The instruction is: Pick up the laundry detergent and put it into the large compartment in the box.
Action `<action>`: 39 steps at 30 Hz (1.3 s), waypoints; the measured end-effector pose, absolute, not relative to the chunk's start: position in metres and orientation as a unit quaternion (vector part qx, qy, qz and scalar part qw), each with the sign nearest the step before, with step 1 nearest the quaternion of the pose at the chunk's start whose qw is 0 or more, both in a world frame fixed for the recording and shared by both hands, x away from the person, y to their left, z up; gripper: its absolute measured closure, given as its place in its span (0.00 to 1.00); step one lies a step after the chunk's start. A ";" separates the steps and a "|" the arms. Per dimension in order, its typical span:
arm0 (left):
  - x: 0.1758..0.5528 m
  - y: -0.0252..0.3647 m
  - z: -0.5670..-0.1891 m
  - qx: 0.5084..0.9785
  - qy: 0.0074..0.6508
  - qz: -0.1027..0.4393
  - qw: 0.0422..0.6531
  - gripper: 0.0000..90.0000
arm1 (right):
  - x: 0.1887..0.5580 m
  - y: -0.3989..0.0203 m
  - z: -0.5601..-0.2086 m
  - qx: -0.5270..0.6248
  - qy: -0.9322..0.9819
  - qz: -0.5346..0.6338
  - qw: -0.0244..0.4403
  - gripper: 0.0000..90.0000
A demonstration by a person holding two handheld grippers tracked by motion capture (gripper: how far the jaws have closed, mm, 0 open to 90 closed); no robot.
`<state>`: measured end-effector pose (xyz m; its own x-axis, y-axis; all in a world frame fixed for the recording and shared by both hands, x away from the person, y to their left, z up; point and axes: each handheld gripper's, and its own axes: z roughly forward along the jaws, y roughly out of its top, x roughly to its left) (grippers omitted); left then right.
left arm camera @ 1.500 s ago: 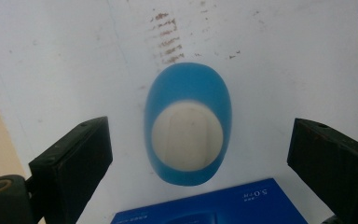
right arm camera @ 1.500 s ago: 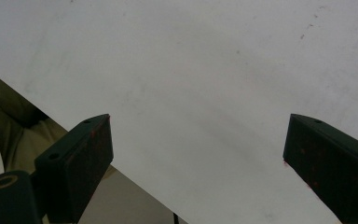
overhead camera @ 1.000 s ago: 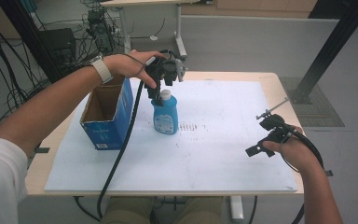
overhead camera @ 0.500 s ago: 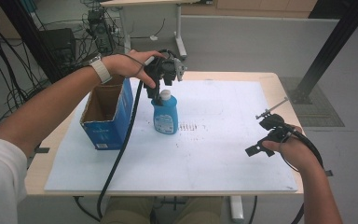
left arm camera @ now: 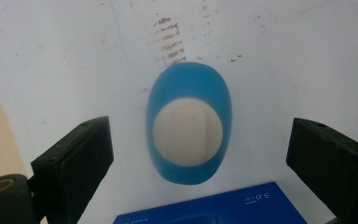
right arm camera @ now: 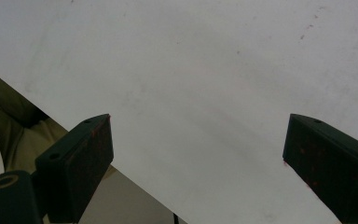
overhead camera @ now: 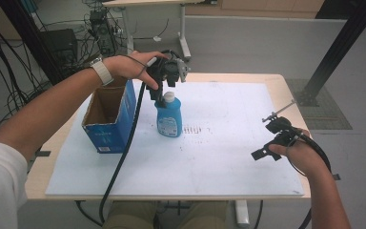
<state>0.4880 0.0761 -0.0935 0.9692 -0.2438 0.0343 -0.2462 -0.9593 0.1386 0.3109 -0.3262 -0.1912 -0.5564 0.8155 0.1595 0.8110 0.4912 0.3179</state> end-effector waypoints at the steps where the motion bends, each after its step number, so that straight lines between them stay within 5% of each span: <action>1: 0.488 0.076 -0.093 0.990 -0.124 0.008 0.071 0.08 | 0.311 -0.326 -0.191 0.471 0.863 0.181 0.006 0.09; 39: 0.488 0.081 -0.093 0.990 -0.118 0.009 0.081 0.09 | 0.311 -0.326 -0.193 0.473 0.862 0.182 0.006 0.09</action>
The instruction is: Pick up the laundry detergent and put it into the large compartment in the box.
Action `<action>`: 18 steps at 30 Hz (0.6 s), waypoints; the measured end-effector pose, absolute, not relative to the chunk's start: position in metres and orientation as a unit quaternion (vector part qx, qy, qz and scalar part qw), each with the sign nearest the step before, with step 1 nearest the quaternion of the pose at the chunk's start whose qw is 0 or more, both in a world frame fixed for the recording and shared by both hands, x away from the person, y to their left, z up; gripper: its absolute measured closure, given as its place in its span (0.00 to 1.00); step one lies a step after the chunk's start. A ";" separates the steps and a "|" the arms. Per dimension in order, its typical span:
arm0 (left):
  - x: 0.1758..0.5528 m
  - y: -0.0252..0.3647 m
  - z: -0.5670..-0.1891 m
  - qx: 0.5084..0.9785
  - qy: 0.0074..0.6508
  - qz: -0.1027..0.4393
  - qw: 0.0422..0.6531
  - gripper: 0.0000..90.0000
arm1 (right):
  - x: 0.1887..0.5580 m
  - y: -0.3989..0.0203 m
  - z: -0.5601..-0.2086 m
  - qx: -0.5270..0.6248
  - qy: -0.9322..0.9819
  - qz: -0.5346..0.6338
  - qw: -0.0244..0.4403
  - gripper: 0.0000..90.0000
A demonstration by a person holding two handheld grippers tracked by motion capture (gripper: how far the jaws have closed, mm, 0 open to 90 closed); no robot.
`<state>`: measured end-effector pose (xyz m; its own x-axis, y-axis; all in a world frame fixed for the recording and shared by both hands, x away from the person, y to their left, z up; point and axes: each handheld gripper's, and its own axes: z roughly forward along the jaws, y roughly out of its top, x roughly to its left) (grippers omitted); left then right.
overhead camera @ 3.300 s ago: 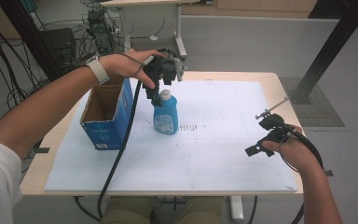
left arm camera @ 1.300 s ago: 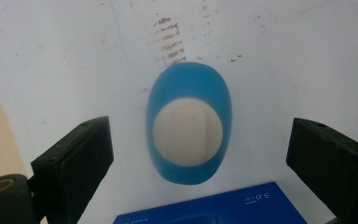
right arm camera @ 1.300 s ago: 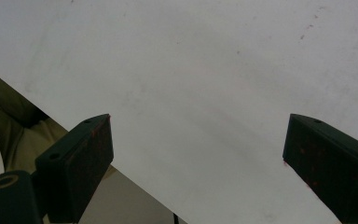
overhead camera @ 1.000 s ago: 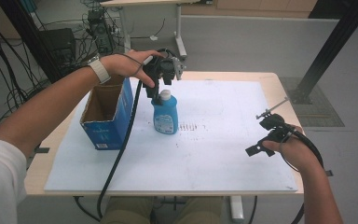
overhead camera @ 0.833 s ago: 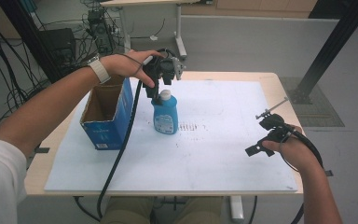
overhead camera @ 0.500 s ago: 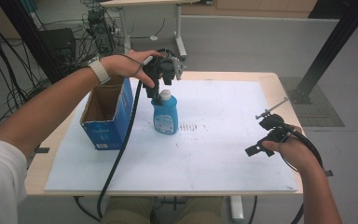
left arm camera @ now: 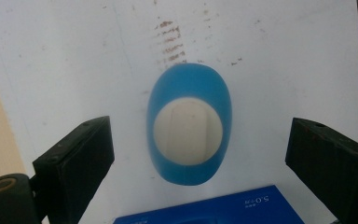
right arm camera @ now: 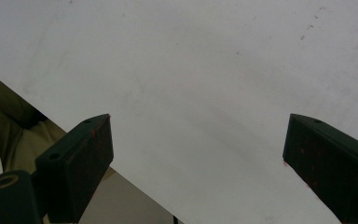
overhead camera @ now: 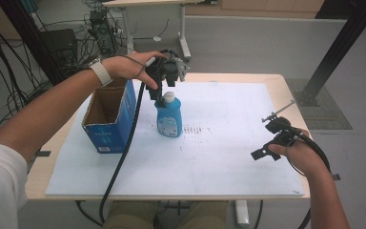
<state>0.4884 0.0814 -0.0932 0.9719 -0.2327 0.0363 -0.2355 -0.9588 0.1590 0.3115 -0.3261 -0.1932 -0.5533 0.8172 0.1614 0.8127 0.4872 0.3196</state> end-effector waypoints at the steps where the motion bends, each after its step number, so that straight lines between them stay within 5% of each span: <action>1: 0.489 0.082 -0.093 0.990 -0.118 0.008 0.082 0.09 | 0.311 -0.326 -0.193 0.473 0.862 0.183 0.006 0.09; 18: 0.490 0.082 -0.094 0.990 -0.112 0.010 0.079 0.10 | 0.313 -0.325 -0.195 0.472 0.863 0.182 0.004 0.09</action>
